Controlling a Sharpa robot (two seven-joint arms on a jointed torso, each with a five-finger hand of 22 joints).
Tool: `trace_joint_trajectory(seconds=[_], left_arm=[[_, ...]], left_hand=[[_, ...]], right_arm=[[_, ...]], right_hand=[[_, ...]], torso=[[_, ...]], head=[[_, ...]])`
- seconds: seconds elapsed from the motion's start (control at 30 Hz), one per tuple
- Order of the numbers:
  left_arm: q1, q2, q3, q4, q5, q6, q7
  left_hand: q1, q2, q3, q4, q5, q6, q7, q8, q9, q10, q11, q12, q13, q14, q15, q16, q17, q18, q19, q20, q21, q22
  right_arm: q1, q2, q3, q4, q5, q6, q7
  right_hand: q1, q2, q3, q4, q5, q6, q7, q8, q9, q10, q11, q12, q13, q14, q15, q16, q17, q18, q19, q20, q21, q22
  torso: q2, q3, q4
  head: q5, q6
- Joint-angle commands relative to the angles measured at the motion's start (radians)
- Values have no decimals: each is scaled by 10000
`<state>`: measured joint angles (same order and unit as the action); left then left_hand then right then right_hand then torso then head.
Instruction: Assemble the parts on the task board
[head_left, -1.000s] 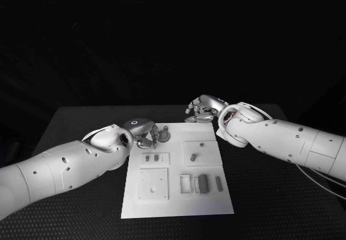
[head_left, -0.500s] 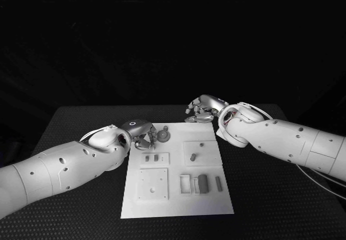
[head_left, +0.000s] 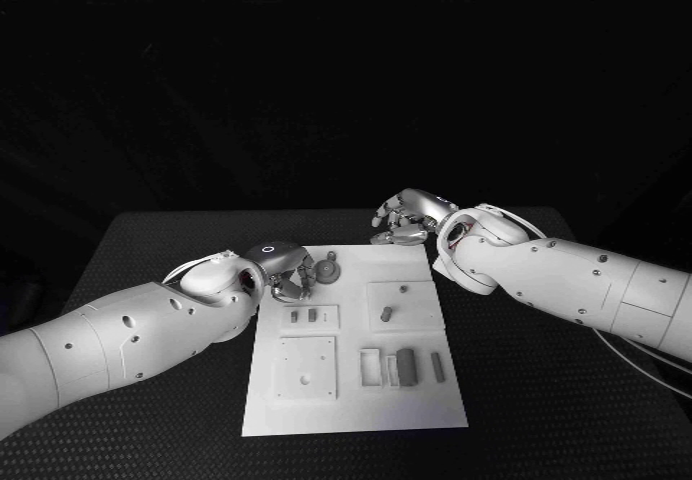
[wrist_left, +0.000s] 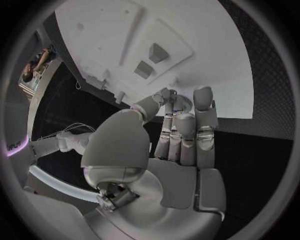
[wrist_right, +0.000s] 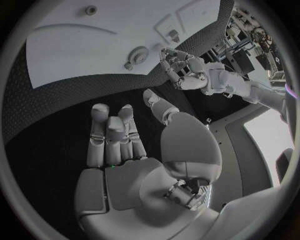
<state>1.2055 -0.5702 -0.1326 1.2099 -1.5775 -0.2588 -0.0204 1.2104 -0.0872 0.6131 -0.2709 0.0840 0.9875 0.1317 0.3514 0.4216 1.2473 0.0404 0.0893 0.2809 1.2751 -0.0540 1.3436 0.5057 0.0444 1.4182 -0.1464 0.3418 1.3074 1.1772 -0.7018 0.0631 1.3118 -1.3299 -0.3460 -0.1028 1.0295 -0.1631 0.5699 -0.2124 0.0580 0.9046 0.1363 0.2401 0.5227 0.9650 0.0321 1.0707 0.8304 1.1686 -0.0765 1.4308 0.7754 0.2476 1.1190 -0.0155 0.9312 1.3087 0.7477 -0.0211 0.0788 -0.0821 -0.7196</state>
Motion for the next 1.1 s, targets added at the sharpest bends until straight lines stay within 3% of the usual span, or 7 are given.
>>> trace_joint_trajectory(seconds=[0.03, 0.67, 0.93, 1.1], left_arm=[[1, 26, -11, 19, -83, 183, 15], [1, -3, -62, 22, -133, 357, -29], [-6, 99, -188, -99, -136, 345, -22], [-14, 146, -209, -178, -143, 277, -15]], left_hand=[[-30, 38, 8, 41, 65, -10, 12, -30, 8, 395, 105, 30, 19, -7, -76, -34, -17, 804, -52, -82, -47, 187], [-30, 27, -7, 32, 62, -4, 11, -26, 12, 424, 97, 28, 31, 0, -85, -46, -19, 791, -52, -89, -53, 189], [-32, 31, -10, 33, 63, -11, 13, -31, 11, 423, 96, 21, 33, 3, -87, -50, -19, 786, -52, -92, -56, 189], [-32, 33, -11, 33, 63, -15, 14, -33, 11, 421, 96, 18, 33, 4, -87, -51, -19, 785, -52, -93, -57, 189]], right_arm=[[-2, 0, 5, 12, -11, 17, 76], [-2, -5, 5, 7, -11, 20, 77], [-2, 8, 5, 1, -11, 20, 79], [-2, 8, 5, 0, -11, 23, 82]], right_hand=[[-77, 22, 4, 39, 3, -28, 72, -23, -11, 81, -12, -50, -14, -69, -16, -43, -13, 142, -9, -67, -52, 72], [-77, 22, 2, 38, 2, -29, 72, -23, -12, 82, -12, -48, -26, -69, -16, -44, -15, 142, -8, -66, -55, 72], [-78, 24, 2, 38, 3, -29, 72, -23, -13, 83, -12, -47, -31, -70, -16, -45, -16, 142, -8, -66, -57, 72], [-78, 25, 2, 39, 3, -29, 72, -23, -13, 83, -12, -47, -32, -70, -16, -45, -17, 142, -7, -66, -57, 72]], torso=[[3, 0, -3], [1, 1, 0], [12, 6, -11], [9, 2, -6]], head=[[2, -14], [6, -44], [-4, -35], [-9, -38]])
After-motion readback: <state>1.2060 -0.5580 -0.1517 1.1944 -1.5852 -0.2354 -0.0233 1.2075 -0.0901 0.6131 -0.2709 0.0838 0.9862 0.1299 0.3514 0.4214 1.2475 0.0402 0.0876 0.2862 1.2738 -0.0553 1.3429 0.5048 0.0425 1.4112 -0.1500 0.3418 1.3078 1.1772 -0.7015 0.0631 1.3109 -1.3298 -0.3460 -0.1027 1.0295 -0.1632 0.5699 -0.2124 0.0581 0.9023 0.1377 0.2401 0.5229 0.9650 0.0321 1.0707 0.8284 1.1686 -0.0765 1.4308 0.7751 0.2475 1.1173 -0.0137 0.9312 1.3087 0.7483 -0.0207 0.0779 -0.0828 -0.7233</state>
